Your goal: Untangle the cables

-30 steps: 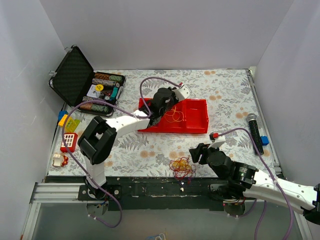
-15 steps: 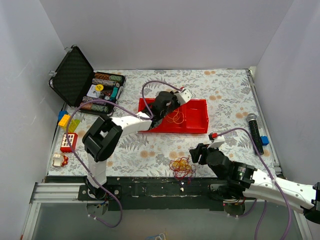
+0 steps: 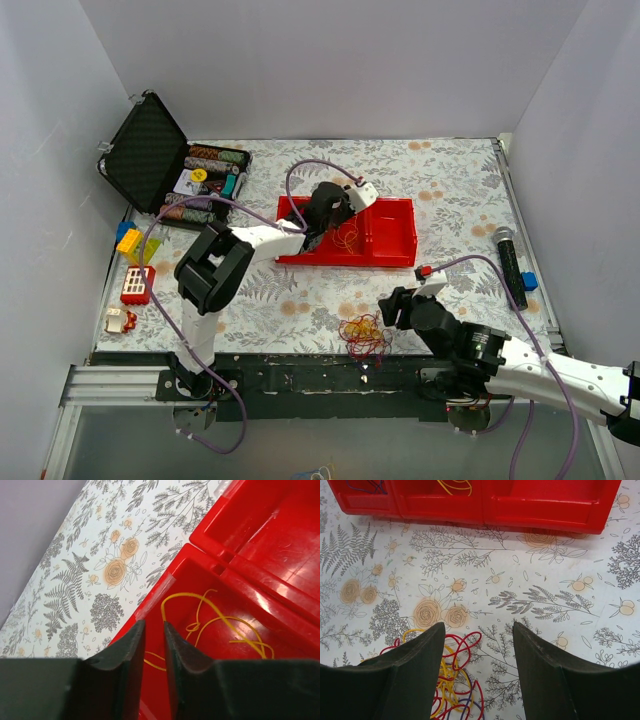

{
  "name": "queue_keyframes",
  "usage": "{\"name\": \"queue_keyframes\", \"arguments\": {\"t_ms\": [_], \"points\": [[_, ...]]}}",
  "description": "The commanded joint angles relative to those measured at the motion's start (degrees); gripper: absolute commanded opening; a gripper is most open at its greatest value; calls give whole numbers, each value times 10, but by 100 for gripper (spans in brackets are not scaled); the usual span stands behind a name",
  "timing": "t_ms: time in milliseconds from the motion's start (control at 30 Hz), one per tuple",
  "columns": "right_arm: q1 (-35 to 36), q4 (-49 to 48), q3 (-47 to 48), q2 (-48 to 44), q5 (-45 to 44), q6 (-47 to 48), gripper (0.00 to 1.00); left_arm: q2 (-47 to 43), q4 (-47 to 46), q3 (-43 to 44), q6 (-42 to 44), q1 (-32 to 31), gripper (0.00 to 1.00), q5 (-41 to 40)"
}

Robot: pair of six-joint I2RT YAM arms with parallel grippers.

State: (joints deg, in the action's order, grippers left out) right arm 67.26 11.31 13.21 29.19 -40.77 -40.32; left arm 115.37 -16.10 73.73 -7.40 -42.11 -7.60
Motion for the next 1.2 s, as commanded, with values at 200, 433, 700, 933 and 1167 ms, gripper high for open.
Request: {"name": "queue_keyframes", "arguments": {"t_ms": [200,433,700,933,1167], "points": [[3,-39,3,10,-23,-2,66,-110,127,7,-15,4,62,101],[2,-13,18,9,-48,1,66,-149,156,33,-35,19,66,101],[-56,-74,94,47,-66,111,78,-243,231,-24,-123,19,67,91],[-197,-66,161,204,130,112,80,-325,357,-32,-144,33,97,210],[-198,-81,85,105,209,78,79,-382,511,-107,-48,-2,93,482]]}}
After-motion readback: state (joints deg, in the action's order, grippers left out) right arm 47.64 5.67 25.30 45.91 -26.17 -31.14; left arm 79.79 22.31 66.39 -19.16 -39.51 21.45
